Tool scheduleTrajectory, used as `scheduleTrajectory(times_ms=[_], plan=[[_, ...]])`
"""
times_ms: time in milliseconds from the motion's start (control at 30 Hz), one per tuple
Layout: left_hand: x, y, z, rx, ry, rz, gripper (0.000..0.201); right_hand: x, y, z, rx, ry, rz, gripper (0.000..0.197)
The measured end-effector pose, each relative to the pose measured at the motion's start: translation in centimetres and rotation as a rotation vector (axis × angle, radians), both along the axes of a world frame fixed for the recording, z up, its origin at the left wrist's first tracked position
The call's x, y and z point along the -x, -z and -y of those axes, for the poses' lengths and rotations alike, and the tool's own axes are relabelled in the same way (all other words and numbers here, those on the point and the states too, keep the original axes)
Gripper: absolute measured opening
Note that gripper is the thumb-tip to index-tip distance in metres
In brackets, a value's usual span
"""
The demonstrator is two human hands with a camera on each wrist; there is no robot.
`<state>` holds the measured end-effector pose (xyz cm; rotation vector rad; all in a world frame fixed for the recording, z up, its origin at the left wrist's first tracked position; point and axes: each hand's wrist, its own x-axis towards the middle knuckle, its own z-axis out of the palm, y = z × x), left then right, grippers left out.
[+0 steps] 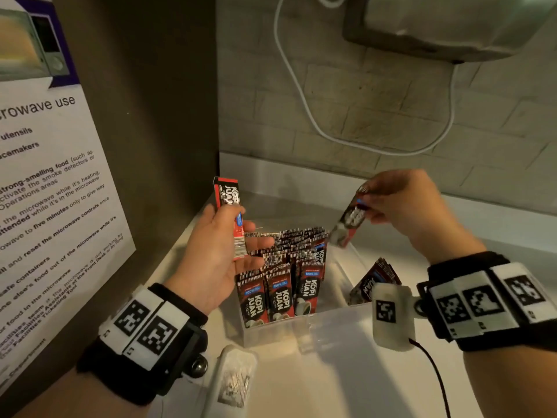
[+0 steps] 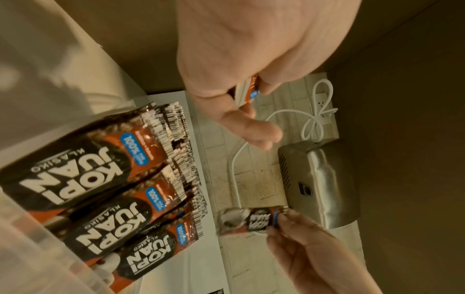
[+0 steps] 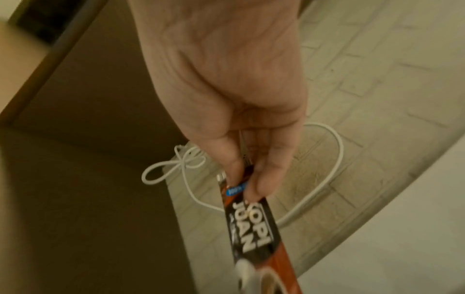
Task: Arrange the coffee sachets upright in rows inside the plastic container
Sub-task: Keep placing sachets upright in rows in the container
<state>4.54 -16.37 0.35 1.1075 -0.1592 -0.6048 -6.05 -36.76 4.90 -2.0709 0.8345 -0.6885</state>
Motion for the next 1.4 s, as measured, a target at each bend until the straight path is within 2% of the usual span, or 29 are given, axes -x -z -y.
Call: scheduleTrajectory(times_ms=[67,133,267,467,1000,1133,1200,1267,1333,1400], plan=[[0.0,0.0,0.0,0.027,0.010,0.032,0.011,-0.5,0.9,-0.2,0.040,-0.068,-0.245,0.017],[-0.1,0.1,0.0,0.039,0.016,0.044,0.011,-1.1,2.3,-0.5,0.045,-0.108,-0.336,0.016],[-0.5,0.3,-0.2,0.039,0.011,0.047,0.010,-1.7,4.9,-0.4,0.049,-0.136,-0.364,0.022],[-0.5,0.7,-0.4,0.022,0.010,0.074,0.010,-2.3,6.8,-0.2,0.033,-0.165,-0.327,0.023],[-0.1,1.2,0.4,-0.001,0.058,0.101,0.007,-2.2,7.1,-0.2,0.067,-0.173,-0.280,0.018],[0.1,0.9,0.1,0.016,0.073,0.085,0.008,-1.7,6.6,-0.2,0.084,-0.140,-0.285,0.026],[0.0,0.8,0.1,0.014,0.077,0.103,0.010,-1.4,5.8,-0.3,0.140,-0.084,-0.242,0.035],[0.0,0.6,0.1,0.014,0.065,0.127,0.014,-1.1,4.5,-0.9,0.164,-0.053,-0.079,0.037],[0.1,0.3,0.3,0.029,0.054,0.151,0.020,-0.9,2.8,-2.5,0.068,-0.127,0.142,0.035],[0.3,0.0,0.5,0.051,0.078,0.180,0.026,-0.8,1.2,-4.3,-0.123,-0.283,0.283,0.040]])
